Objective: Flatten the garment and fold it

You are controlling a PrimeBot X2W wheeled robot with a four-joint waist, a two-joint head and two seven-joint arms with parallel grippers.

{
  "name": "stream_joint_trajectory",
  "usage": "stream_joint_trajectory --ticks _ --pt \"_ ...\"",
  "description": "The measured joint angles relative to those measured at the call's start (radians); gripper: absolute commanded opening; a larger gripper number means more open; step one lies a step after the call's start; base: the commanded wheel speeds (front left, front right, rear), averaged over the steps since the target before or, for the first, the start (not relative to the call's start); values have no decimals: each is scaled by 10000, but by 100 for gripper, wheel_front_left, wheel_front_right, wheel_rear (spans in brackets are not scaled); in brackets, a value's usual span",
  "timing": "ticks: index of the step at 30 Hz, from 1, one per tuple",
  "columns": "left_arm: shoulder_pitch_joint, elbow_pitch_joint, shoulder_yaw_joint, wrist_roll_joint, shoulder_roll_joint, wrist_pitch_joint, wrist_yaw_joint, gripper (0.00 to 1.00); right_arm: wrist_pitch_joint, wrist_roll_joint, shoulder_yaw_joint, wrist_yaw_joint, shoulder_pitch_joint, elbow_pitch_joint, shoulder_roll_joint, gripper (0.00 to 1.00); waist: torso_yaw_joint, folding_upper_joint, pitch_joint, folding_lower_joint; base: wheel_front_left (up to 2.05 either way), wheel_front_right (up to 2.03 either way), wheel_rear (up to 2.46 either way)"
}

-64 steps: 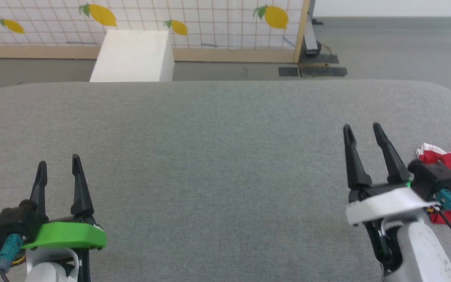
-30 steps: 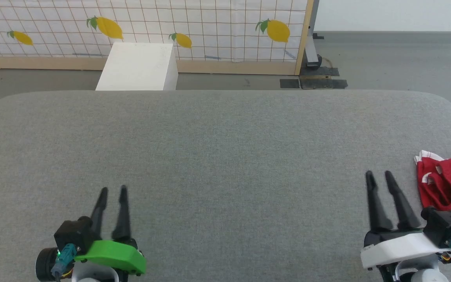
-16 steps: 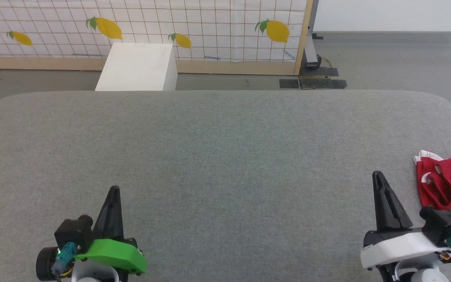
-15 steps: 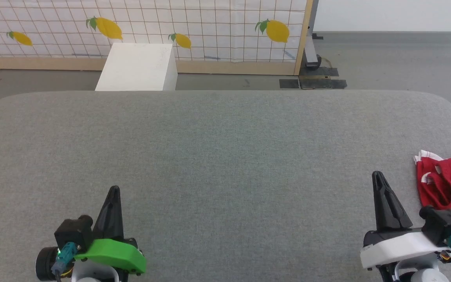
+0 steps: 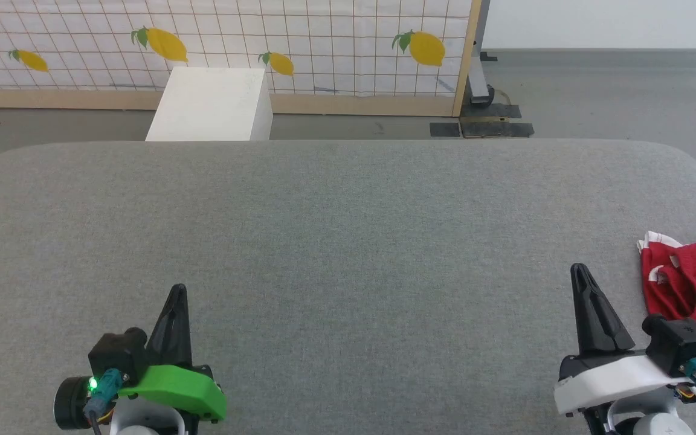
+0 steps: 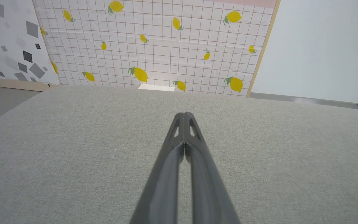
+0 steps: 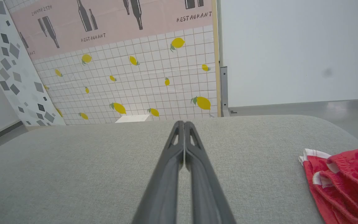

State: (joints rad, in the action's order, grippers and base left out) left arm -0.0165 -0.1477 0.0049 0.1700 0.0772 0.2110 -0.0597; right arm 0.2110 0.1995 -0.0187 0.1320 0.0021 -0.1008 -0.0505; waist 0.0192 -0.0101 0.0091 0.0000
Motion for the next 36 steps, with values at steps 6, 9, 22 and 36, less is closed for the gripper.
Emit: stream_joint_trajectory --ticks 6,9,22,36 --pt "0 84 0 -67 -17 -136 54 0 -102 -105 10 0 0 54 0 0 -12 0 -5 0 0 0 0" --pt "0 132 0 -123 -31 -176 81 0 -180 -161 17 0 0 73 0 0 -17 0 -8 0 0 0 0" --pt "1 314 -4 -295 -54 -435 98 0 -454 -376 42 0 0 196 0 0 -42 0 -19 -1 0 0 0" --pt "2 512 -10 -523 -81 -738 215 0 -721 -683 63 0 0 324 0 0 -68 0 -32 0 0 0 0"
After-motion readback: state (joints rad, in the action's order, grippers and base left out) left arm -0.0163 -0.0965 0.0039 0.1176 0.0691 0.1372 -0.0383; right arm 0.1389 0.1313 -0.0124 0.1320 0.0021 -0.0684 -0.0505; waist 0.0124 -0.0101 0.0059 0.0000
